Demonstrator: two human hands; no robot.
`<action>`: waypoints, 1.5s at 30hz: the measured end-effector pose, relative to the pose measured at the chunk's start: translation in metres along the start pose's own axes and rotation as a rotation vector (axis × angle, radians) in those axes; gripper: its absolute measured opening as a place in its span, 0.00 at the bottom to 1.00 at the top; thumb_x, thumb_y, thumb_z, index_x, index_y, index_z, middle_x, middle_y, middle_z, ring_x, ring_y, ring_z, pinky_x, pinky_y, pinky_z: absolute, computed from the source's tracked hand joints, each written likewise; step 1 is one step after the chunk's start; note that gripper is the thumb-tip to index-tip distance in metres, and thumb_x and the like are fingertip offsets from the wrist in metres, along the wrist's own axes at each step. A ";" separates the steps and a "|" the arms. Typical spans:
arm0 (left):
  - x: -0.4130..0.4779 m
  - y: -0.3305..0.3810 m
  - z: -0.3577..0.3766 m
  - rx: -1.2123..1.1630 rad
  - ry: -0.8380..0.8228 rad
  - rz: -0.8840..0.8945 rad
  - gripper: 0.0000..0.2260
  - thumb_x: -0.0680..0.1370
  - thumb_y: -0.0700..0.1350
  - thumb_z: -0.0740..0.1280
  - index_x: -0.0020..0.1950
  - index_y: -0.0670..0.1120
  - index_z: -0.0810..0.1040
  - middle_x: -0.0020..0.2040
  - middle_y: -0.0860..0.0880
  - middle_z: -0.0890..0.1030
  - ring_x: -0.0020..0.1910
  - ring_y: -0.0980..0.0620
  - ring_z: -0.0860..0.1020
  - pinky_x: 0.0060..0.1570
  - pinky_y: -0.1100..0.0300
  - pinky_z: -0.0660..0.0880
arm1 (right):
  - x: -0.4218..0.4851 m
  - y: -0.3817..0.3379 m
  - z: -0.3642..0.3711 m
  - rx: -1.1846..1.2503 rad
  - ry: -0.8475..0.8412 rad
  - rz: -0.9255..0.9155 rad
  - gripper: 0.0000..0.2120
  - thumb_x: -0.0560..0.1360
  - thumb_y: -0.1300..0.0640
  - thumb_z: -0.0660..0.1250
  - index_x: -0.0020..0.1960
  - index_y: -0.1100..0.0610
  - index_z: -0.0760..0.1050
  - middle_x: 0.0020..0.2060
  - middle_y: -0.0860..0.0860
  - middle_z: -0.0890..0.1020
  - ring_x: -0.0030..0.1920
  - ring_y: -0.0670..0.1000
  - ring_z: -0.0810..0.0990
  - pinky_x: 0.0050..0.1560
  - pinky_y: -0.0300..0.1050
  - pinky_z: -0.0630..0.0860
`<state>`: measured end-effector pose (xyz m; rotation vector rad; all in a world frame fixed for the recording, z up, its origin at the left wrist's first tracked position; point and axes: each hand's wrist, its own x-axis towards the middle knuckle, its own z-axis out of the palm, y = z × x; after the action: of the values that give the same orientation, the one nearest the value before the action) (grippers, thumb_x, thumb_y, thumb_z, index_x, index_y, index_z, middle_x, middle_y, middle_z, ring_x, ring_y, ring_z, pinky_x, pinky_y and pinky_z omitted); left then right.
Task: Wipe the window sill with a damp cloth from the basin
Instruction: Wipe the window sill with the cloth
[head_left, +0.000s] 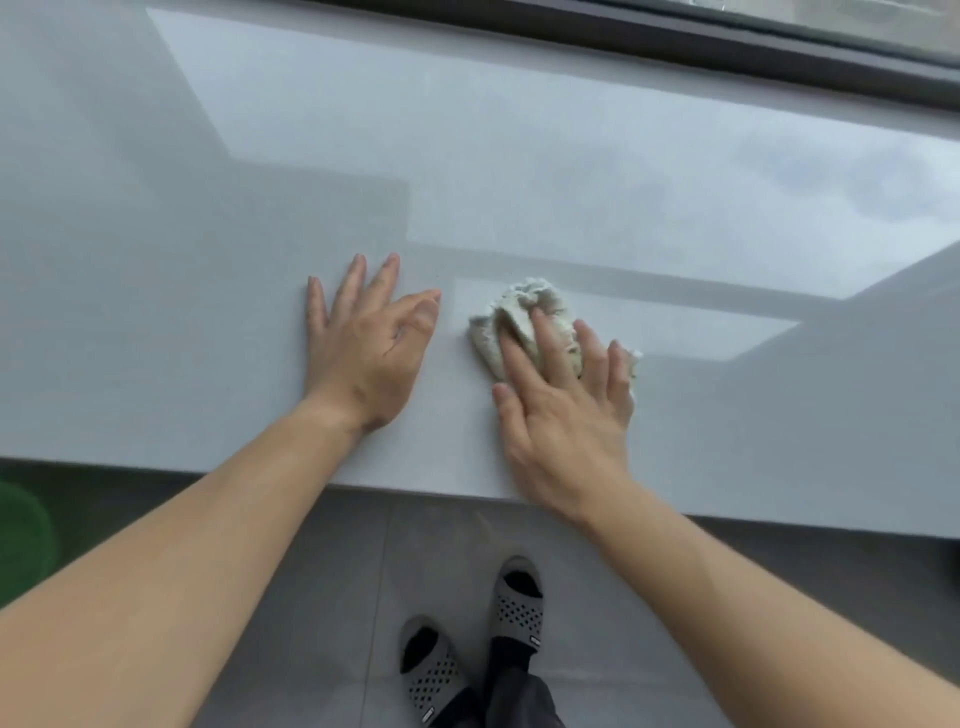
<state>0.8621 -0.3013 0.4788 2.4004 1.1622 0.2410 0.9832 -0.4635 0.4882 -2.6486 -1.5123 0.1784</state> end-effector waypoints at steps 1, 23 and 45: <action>0.000 0.001 0.000 0.007 0.000 -0.003 0.30 0.76 0.64 0.40 0.71 0.61 0.70 0.80 0.54 0.56 0.79 0.52 0.47 0.74 0.44 0.35 | -0.012 -0.011 0.003 -0.002 -0.002 -0.058 0.26 0.80 0.40 0.48 0.78 0.40 0.59 0.80 0.45 0.55 0.79 0.59 0.51 0.76 0.63 0.44; 0.026 0.083 0.050 0.211 -0.013 0.005 0.28 0.77 0.58 0.49 0.76 0.54 0.61 0.81 0.51 0.52 0.79 0.48 0.45 0.73 0.38 0.35 | 0.046 0.143 -0.017 -0.012 -0.029 0.045 0.25 0.81 0.41 0.46 0.78 0.37 0.55 0.81 0.42 0.51 0.78 0.57 0.50 0.77 0.58 0.40; 0.079 0.113 0.056 0.151 0.050 -0.078 0.26 0.75 0.56 0.52 0.72 0.52 0.67 0.78 0.49 0.59 0.79 0.49 0.50 0.74 0.37 0.39 | 0.197 0.205 -0.034 0.046 -0.003 -0.234 0.22 0.82 0.39 0.46 0.75 0.34 0.60 0.79 0.40 0.55 0.77 0.57 0.52 0.77 0.55 0.39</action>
<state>1.0104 -0.3188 0.4797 2.4843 1.3373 0.1955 1.2617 -0.3979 0.4834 -2.4130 -1.7787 0.1971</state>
